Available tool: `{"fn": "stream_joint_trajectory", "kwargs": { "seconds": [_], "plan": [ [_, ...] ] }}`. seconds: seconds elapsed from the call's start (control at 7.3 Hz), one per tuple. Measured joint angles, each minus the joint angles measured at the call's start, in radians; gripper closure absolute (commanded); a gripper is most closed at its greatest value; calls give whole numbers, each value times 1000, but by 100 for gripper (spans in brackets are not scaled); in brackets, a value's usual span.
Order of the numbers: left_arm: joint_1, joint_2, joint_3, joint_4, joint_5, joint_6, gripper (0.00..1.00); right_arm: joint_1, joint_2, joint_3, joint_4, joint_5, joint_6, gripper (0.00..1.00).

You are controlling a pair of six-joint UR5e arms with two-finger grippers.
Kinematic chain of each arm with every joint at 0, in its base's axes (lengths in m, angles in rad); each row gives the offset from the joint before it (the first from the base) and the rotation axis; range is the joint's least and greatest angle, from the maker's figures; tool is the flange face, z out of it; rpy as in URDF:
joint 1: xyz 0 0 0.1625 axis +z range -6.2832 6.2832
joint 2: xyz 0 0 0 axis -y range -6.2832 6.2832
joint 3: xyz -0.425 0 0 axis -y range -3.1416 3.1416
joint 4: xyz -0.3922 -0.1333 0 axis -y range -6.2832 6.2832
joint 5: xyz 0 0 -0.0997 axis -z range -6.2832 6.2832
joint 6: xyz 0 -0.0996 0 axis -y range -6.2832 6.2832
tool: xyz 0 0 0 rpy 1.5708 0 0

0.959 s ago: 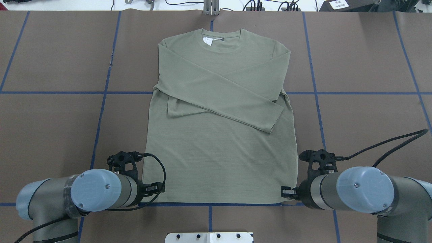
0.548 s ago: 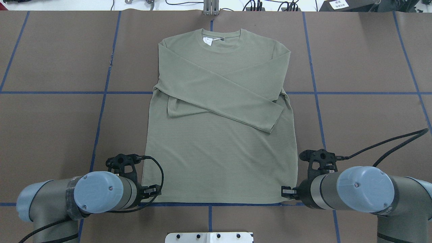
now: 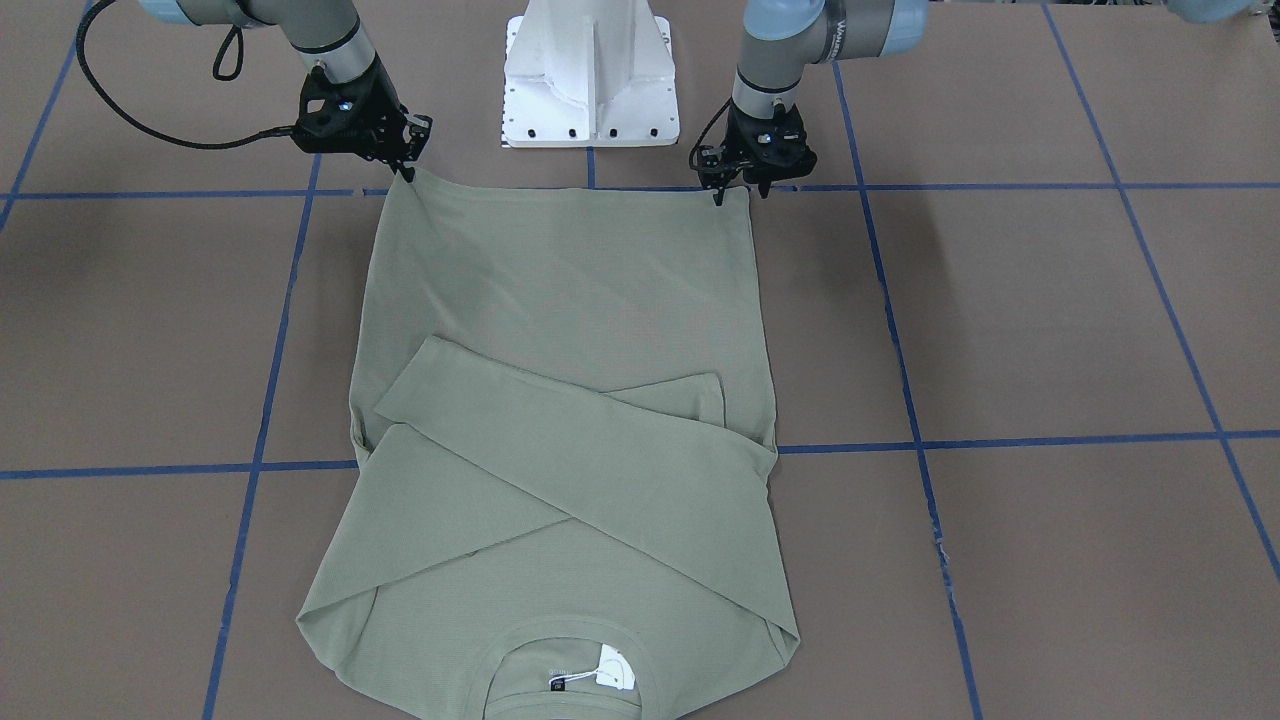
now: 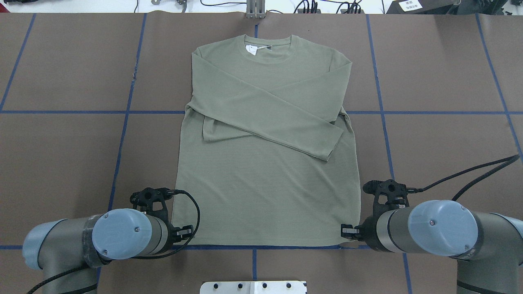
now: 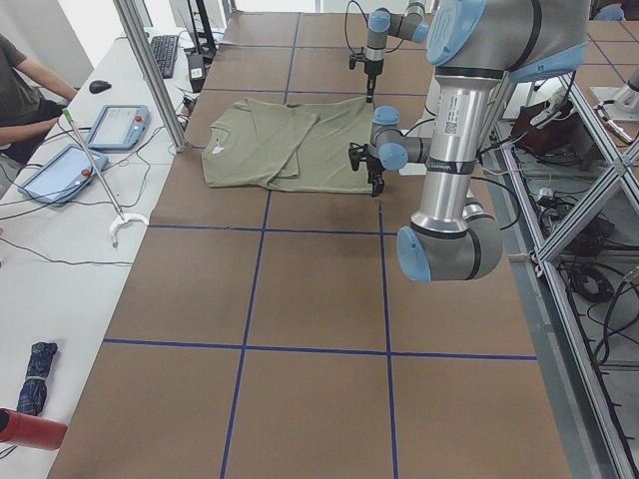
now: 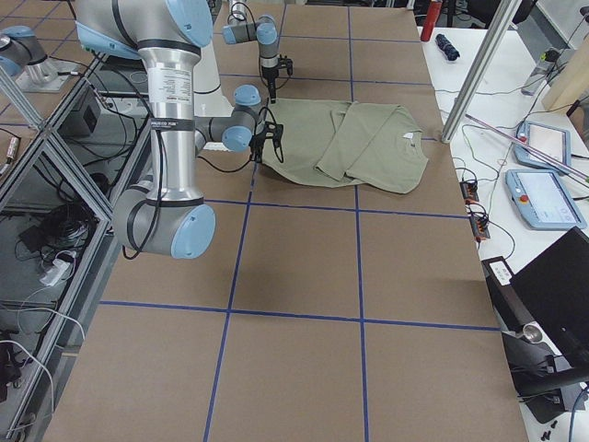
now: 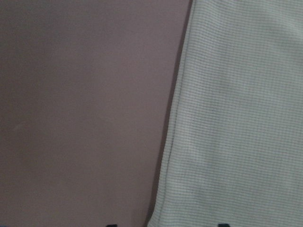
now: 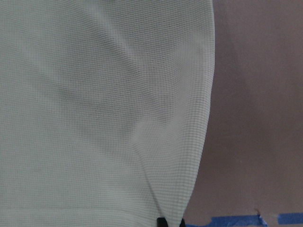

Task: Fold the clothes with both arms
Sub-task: 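Grasp the other hem corner with the left gripper and hold both corners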

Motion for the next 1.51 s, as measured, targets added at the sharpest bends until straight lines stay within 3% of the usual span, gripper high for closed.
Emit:
{"fn": "stream_joint_trajectory", "kwargs": {
  "seconds": [0.27, 0.41, 0.96, 1.51],
  "plan": [
    [3, -1, 6, -1, -1, -1, 33, 9, 0, 2, 1, 11, -1, 100],
    [5, -1, 7, -1, -1, -1, 41, 11, 0, 3, 0, 13, -1, 100],
    [10, -4, 9, -2, -3, -2, 99, 16, 0, 3, 0, 17, -1, 100],
    [5, -10, -39, -1, -5, -8, 100, 48, -5, 8, 1, 59, -2, 100]
  ]
}}
